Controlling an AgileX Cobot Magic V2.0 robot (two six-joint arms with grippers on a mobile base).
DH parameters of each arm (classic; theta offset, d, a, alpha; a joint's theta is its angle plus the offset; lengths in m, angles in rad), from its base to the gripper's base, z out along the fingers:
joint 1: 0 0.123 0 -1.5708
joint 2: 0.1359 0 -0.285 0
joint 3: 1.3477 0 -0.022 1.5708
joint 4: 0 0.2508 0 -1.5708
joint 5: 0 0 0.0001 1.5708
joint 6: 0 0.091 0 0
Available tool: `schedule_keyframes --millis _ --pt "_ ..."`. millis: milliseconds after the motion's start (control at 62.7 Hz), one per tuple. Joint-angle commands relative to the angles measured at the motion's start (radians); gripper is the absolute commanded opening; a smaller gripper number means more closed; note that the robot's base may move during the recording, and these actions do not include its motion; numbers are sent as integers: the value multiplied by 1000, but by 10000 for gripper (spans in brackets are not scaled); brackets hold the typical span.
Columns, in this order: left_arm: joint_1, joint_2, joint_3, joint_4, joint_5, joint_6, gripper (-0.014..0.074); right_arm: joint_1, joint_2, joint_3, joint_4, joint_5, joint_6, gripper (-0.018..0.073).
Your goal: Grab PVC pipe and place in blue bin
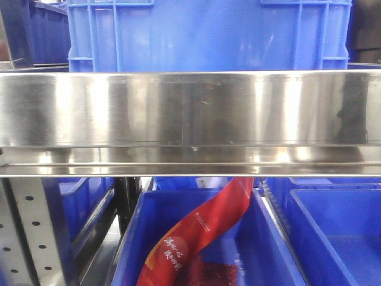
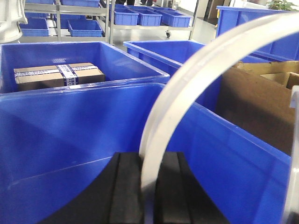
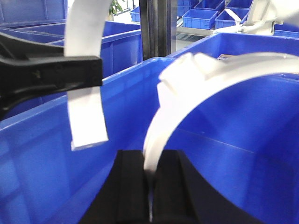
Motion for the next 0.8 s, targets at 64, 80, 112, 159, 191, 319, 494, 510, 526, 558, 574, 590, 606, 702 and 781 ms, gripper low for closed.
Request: schedule_keyframes --millis 64,80,112,159,191,319,494,510,526,558,574,590,606,702,781 --pt "-4 -7 -14 -7 -35 0 -111 0 -2 -11 -2 -25 -3 -167" --pt "-4 -7 -14 -7 -35 0 -111 0 -2 -11 -2 -25 -3 -167" --pt "-4 -7 -14 -7 -35 0 -111 0 -2 -11 -2 -25 -3 -167" --pt "-4 -7 -14 -7 -35 0 -111 0 -2 -11 -2 -25 -3 -158" --pt "-4 -7 -14 -7 -34 0 -106 0 -2 -11 -2 -25 -3 -146" --pt "-4 -7 -14 -7 -31 0 24 0 -2 -11 5 -25 -3 11" --pt "-4 -7 -14 -7 -31 0 330 0 -2 -11 5 -25 -3 274" --pt "-4 -7 -14 -7 -31 0 363 0 -2 -11 5 -25 -3 288" --pt "-4 -7 -14 -7 -31 0 384 0 -2 -11 5 -24 -3 302" --pt "-4 -7 -14 -7 -31 0 428 0 -2 -11 5 -24 -3 323" --pt "-4 -7 -14 -7 -31 0 442 0 -2 -11 5 -24 -3 334" --pt "-4 -7 -14 -7 -31 0 453 0 -2 -11 5 -24 -3 339" --pt "-4 -7 -14 -7 -31 0 462 0 -2 -11 5 -24 -3 342" --pt "-4 -7 -14 -7 -31 0 480 0 -2 -11 5 -21 -3 340" --pt "-4 -7 -14 -7 -31 0 475 0 -2 -11 5 -17 -3 340"
